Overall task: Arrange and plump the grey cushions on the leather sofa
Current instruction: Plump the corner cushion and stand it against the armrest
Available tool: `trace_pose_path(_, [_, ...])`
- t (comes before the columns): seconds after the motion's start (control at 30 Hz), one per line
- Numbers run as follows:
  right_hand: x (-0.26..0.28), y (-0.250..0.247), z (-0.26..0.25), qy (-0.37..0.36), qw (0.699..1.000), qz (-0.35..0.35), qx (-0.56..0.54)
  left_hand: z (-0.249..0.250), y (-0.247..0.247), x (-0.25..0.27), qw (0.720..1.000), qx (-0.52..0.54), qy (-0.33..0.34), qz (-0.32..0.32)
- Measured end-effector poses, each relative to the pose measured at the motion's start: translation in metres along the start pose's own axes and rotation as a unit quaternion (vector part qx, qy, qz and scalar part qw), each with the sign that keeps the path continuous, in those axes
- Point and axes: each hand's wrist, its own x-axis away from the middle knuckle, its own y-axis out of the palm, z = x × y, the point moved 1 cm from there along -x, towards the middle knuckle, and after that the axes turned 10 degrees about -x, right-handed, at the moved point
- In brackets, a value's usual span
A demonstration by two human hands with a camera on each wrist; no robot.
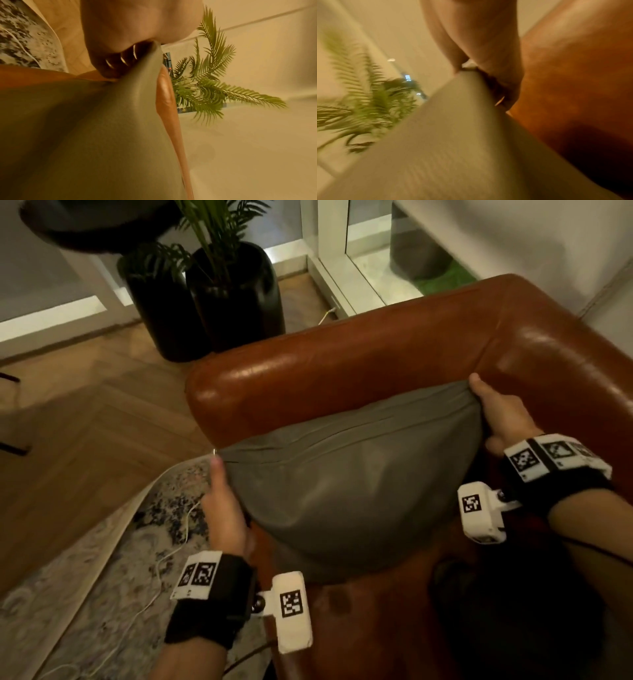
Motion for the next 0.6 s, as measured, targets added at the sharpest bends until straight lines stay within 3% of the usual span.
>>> trace_pose_path(0.1, [0.008,-0.001,-0.002,-0.049,0.999,0.017,-0.008,0.008,-0.010,-0.009,0.999,-0.025,0.036,0.024])
trace_pose_path(0.17, [0.004,-0.012,0.016,-0.059,0.998,0.017,-0.012,-0.002,-0.020,-0.014,0.999,-0.036,0.025,0.024])
trace_pose_path(0.3, [-0.011,-0.021,0.071,-0.009,0.994,0.022,0.104,-0.044,-0.022,-0.025,0.991,-0.118,-0.030,0.053])
trace_pose_path(0.4, [-0.023,-0.020,0.068,-0.007,0.961,0.064,0.271,-0.040,-0.018,-0.037,0.968,-0.226,-0.037,0.106])
trace_pose_path(0.5, [-0.003,-0.007,0.026,-0.138,0.905,0.138,0.378,-0.002,-0.026,-0.034,0.907,-0.360,0.025,0.215])
trace_pose_path(0.53, [0.014,0.002,0.018,-0.224,0.875,0.141,0.405,0.011,-0.024,-0.023,0.883,-0.386,0.092,0.249])
trace_pose_path(0.6, [0.054,0.037,0.029,-0.400,0.798,0.061,0.446,0.016,0.001,0.005,0.828,-0.433,0.286,0.213])
